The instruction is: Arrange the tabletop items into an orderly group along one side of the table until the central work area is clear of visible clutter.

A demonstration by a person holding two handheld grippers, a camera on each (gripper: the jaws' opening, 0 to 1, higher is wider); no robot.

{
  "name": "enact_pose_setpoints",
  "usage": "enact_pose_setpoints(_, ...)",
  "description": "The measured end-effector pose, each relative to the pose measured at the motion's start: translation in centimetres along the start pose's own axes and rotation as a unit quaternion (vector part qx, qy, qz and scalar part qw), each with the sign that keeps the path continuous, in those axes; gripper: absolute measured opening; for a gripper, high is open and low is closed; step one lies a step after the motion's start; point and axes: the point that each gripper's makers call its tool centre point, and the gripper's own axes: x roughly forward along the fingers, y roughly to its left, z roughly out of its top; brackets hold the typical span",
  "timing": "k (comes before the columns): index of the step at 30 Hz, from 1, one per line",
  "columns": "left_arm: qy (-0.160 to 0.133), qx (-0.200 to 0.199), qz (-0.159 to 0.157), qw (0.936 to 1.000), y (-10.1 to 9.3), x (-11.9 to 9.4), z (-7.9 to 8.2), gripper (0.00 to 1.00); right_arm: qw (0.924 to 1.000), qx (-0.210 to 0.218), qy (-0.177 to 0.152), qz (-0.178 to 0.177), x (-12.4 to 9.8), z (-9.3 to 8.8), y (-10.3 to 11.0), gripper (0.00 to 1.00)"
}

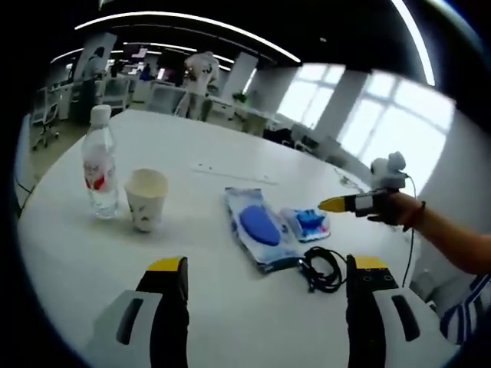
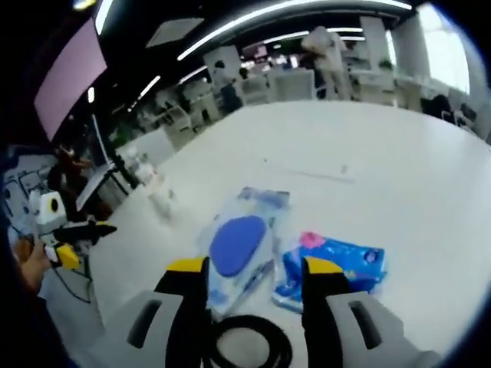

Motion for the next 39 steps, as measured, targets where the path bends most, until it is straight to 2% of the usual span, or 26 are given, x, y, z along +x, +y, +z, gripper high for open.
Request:
enact_pose_setpoints(4, 0.000, -0.010, 0.001, 1.0000, -0.1, 0.7, -0.2, 0.81, 0.9999, -0.010, -0.004, -0.002, 0.9, 0.9, -0.8, 0.52)
enact_pose_setpoints(9, -0.009, -0.046, 0.004, 0.9989, -0.2, 1.7, -0.5, 0.79, 0.9997, -0.023, -0.005, 0.000, 2.1, 1.5, -1.4, 0.54)
enact_pose_setpoints(12, -0.004, -0.070, 0.001, 0.9976, -0.3, 2.4, -1.2, 0.77, 0.9997, -0.023, -0.008, 0.009, 2.9, 1.9, -1.5, 0.56)
enact_pose_setpoints(17, 0.002, -0.087, 0.007, 0.9962, -0.2, 3.5, -2.1, 0.75, 0.9986, -0.051, -0.004, 0.012, 4.2, 2.3, -1.9, 0.56)
enact_pose_setpoints(27, 0.013, -0.139, 0.011, 0.9902, -0.5, 6.1, -3.5, 0.70, 0.9960, -0.087, -0.003, 0.019, 6.8, 3.3, -2.6, 0.56)
enact_pose_setpoints(30, 0.013, -0.149, 0.016, 0.9885, -0.4, 6.5, -3.8, 0.67, 0.9931, -0.115, 0.002, 0.024, 7.7, 3.5, -2.6, 0.56)
enact_pose_setpoints(33, 0.013, -0.174, 0.021, 0.9844, -0.3, 7.0, -4.1, 0.66, 0.9934, -0.112, 0.009, 0.024, 8.5, 3.4, -2.8, 0.55)
enact_pose_setpoints(39, 0.020, -0.194, 0.026, 0.9805, -0.3, 7.9, -4.8, 0.63, 0.9907, -0.134, 0.009, 0.021, 9.8, 3.7, -3.5, 0.54)
